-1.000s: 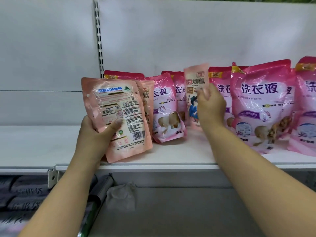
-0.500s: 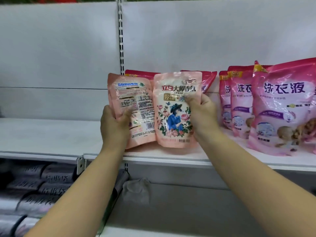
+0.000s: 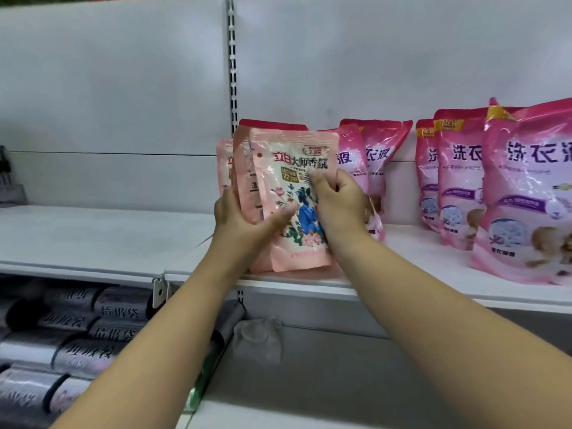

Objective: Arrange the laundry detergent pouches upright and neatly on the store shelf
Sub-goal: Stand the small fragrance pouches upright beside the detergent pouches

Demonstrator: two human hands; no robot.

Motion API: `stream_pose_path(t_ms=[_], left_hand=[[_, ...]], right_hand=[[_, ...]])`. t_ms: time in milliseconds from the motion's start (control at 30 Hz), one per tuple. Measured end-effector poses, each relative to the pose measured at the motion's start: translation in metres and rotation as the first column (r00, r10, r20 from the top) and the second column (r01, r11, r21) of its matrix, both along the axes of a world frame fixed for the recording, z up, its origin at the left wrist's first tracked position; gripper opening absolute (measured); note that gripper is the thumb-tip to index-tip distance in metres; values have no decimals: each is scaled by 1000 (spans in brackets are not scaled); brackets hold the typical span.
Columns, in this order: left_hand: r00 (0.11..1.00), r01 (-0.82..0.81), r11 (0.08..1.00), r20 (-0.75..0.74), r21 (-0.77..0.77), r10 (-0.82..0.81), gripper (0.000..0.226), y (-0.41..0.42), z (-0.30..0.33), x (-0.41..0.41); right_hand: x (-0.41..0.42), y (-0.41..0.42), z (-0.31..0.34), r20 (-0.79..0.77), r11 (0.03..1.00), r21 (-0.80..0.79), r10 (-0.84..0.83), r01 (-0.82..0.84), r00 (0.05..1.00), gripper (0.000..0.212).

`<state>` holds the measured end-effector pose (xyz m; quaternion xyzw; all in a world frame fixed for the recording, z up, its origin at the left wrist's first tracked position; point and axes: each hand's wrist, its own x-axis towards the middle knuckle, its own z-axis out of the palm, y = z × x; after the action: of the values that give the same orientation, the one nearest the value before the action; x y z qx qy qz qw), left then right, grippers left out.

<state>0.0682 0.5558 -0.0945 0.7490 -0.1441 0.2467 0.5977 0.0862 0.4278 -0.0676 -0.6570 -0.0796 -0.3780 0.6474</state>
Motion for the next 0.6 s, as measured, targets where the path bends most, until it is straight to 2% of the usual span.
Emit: stream_pose_path(t_ms=[100,167,300,367,400,467,500,533,600], left_hand=[[1000,-23,998,4,61,23,104,2,0,2],[999,-49,993,-5,104,49,106,3,1,7],[990,-140,977,-5,162,143,90,2,1,14],[984,-172,971,-6,166,176,87,-1,2,16],[982,-186,969,-4,163,189,86,-1,3,19],[977,-207,965,-8,163,211,83,-2,3,22],[976,-215,962,-7,168,219,82,-2,3,24],[974,-222,959,-1,175,226,81,-3,3,25],[973,-226,958,5,178,229,82,-3,2,25]], right_hand=[[4,2,0,33,998,-55,-10,11,999,34],[7,-3,1,10,1000,-11,15,-15,1000,31],[13,-24,11,-65,999,40,13,-11,998,25],[17,-43,18,-56,997,2,-74,75,996,16],[19,-54,21,-81,988,-55,-146,142,986,23],[26,-74,22,-240,976,-135,-201,172,950,52],[27,-79,21,-356,985,-116,-158,124,921,63],[28,-82,19,-453,995,-84,-86,54,887,67],[27,-82,13,-551,995,-83,1,-57,834,57]])
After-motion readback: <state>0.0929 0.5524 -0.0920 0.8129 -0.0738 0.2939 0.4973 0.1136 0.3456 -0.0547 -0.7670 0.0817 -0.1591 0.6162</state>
